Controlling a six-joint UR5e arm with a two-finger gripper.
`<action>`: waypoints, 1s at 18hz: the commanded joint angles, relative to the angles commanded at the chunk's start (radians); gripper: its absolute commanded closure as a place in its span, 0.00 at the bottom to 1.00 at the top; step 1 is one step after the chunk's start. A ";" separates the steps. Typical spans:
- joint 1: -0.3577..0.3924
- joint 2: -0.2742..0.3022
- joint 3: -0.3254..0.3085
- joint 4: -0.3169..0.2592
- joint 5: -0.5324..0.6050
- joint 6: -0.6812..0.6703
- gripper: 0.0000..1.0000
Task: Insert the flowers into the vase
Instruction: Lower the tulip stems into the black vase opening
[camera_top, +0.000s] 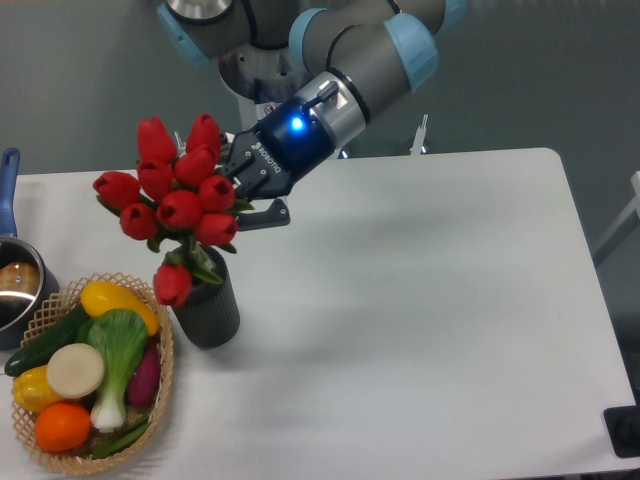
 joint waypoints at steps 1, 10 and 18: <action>-0.006 -0.008 -0.003 0.000 0.000 0.000 1.00; -0.034 -0.071 -0.031 0.002 0.011 0.080 1.00; -0.037 -0.078 -0.153 0.002 0.020 0.222 0.90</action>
